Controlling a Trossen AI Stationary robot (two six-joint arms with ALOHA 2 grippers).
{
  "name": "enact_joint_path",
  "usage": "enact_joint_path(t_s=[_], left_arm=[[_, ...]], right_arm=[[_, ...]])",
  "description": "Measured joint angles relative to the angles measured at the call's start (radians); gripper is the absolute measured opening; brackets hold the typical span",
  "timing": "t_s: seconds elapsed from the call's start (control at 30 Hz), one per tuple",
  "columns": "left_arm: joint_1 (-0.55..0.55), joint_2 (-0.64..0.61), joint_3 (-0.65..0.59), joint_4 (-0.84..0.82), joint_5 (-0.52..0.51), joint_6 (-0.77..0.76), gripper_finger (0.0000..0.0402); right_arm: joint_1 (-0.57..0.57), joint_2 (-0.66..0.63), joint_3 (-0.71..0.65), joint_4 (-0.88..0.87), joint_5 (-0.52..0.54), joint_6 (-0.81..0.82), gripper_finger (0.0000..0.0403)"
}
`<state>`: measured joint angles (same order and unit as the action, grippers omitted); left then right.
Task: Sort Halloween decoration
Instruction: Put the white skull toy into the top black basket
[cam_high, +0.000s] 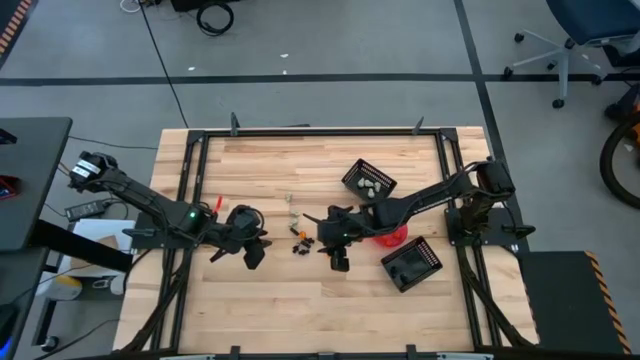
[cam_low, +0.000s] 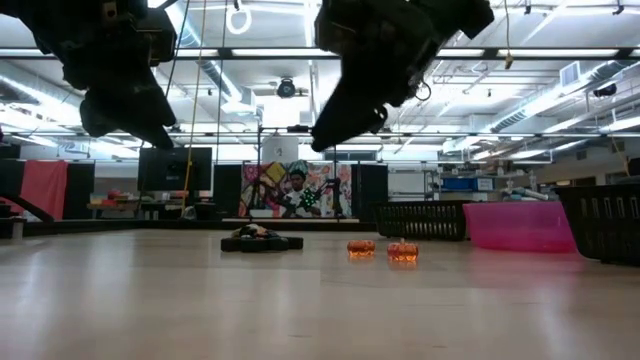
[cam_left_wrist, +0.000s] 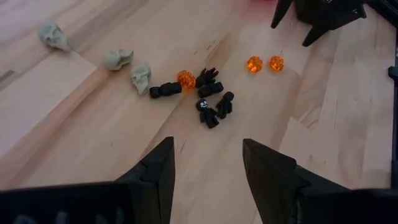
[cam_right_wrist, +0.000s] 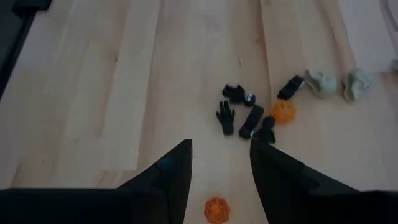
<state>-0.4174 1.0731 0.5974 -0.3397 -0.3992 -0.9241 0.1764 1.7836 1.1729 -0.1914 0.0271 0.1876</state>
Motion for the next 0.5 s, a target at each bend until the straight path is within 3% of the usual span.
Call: enact_joint_path(t_s=[0.5], left_arm=[[0.074,0.000,0.000,0.006,-0.001,0.028,0.0162]], right_arm=[[-0.025,-0.001,0.040,0.018,0.084,-0.031,0.0166]])
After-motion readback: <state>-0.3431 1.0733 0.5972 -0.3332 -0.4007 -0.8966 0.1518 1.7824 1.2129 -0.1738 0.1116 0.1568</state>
